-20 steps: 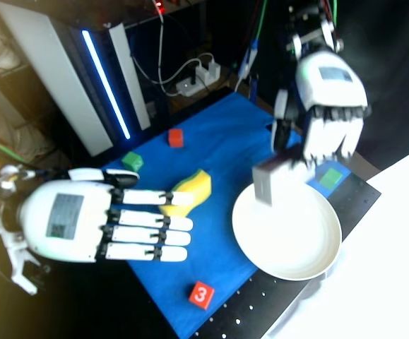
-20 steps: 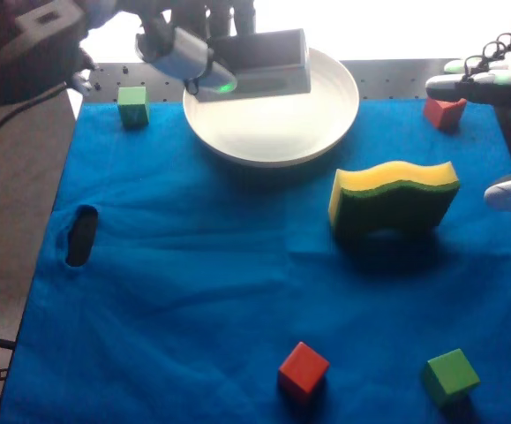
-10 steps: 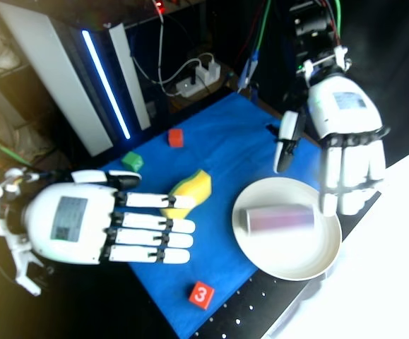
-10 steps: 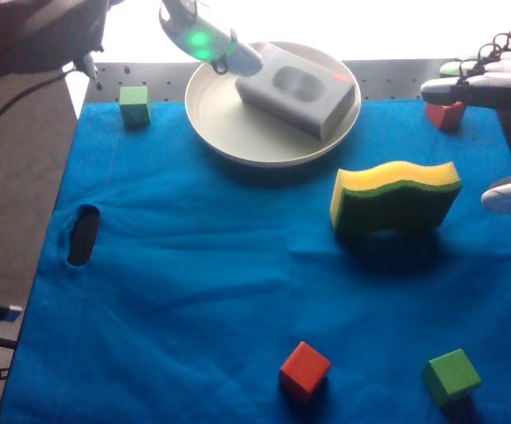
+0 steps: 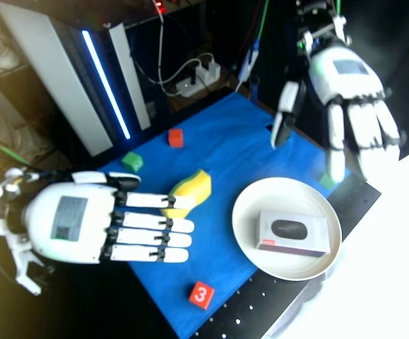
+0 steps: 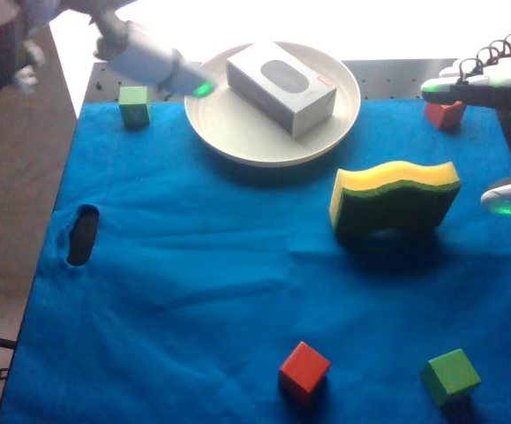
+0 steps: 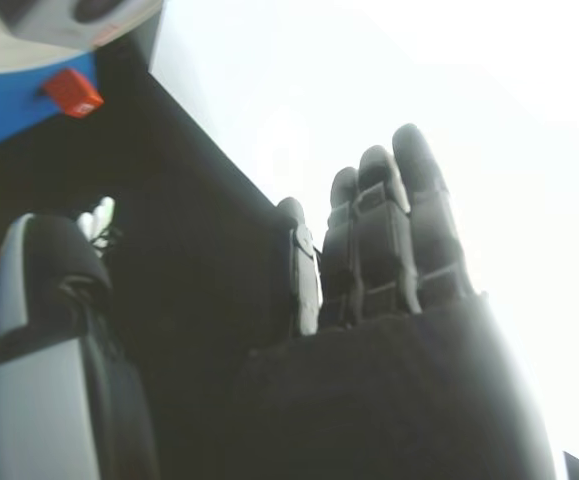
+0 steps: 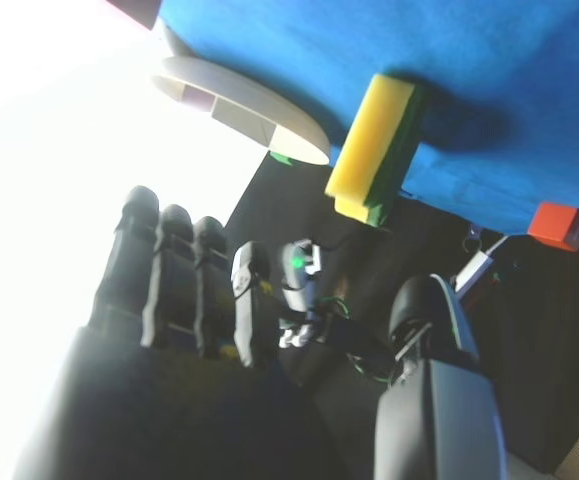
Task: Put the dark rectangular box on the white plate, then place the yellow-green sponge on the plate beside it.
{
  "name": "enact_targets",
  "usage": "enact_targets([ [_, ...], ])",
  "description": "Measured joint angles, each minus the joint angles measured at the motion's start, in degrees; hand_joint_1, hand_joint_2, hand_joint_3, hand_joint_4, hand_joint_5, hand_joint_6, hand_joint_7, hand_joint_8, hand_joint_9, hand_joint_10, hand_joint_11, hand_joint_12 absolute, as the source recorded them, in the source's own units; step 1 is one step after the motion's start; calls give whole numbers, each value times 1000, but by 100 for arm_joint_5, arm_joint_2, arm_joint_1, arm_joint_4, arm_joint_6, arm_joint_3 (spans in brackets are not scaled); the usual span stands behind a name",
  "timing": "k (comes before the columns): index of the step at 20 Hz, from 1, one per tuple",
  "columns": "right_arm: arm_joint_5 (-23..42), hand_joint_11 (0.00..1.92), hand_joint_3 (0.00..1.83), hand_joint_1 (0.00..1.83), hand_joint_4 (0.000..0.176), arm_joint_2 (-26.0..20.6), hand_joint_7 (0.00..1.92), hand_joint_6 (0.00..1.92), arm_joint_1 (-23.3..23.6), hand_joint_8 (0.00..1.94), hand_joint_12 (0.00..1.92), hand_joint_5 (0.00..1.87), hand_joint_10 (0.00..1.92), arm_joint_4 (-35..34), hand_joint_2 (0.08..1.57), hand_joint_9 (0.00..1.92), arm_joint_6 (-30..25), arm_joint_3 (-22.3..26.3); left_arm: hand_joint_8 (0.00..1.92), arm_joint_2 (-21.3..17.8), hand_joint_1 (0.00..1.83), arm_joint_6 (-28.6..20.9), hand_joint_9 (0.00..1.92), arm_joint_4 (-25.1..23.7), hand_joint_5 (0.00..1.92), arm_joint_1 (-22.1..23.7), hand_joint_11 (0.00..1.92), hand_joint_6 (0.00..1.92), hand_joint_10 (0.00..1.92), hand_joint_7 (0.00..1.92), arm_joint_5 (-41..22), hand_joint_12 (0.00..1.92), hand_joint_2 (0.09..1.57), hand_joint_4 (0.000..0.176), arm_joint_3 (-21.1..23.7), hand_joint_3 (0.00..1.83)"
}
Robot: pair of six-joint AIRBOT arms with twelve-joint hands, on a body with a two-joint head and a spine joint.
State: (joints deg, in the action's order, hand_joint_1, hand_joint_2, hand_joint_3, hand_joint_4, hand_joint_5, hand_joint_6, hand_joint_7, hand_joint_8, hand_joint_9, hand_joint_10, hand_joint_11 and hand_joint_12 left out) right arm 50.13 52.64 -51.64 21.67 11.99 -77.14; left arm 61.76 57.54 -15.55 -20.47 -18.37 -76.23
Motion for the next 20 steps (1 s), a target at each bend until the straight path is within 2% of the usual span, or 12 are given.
enact_targets([
  [2,0,137,0,623,145,13,234,10,0,3,90,260,11,2,953,191,2,0,0,-387,837,7,10,70,131,-234,0,0,0,48,-184,154,874,162,356,3],
  [4,-22,50,0,593,147,57,261,6,42,6,411,296,2,33,935,229,2,0,2,-782,878,7,0,151,131,-525,0,0,0,27,-461,64,894,121,726,4],
  [5,-26,1,3,648,97,98,255,0,94,1,473,297,0,42,959,210,0,0,1,-992,796,7,0,181,106,-667,0,0,0,23,-581,2,905,139,949,5],
  [9,2,0,0,724,81,280,285,5,188,3,550,353,5,52,942,229,-2,-26,0,-1600,856,7,0,511,74,-1414,0,0,0,0,-1130,0,898,150,1506,1],
  [11,-33,0,0,721,51,369,403,2,264,1,712,477,8,146,945,331,0,-70,0,-1829,844,7,0,754,81,-1705,0,3,0,0,-1263,0,898,116,1674,0],
  [12,-26,0,0,706,51,389,474,0,295,0,838,541,8,153,937,402,0,-74,0,-1875,850,13,0,820,79,-1757,0,2,0,0,-1314,0,899,110,1703,1],
  [13,-4,121,0,790,7,407,592,7,299,8,920,639,27,153,944,533,0,-87,0,-1882,877,17,0,868,90,-1775,0,6,0,0,-1377,0,903,95,1703,2],
  [14,4,269,0,901,0,437,722,10,337,11,1050,775,43,173,940,701,0,-98,0,-1882,887,15,0,903,101,-1779,0,8,0,1,-1464,0,909,75,1711,4],
  [16,20,366,0,972,0,487,839,35,337,53,1272,884,118,212,938,834,-2,-144,3,-1882,880,17,0,901,109,-1779,0,10,0,8,-1502,0,917,77,1770,7],
  [17,-35,574,1,1033,0,540,856,76,369,750,1778,1106,1280,216,913,716,0,-186,11,-1880,917,17,6,837,130,-1779,0,14,2,34,-1510,0,915,75,1788,3],
  [18,-129,699,7,1128,0,573,874,509,455,1095,1892,1185,1491,337,988,789,-4,-219,9,-1880,909,17,8,844,125,-1781,0,9,3,35,-1519,0,915,87,1805,3],
  [20,-328,769,4,1148,0,671,877,671,730,1274,1915,1164,1610,566,1016,816,0,-278,11,-1880,900,20,15,872,122,-1818,3,7,5,43,-1578,1,917,84,1818,4],
])
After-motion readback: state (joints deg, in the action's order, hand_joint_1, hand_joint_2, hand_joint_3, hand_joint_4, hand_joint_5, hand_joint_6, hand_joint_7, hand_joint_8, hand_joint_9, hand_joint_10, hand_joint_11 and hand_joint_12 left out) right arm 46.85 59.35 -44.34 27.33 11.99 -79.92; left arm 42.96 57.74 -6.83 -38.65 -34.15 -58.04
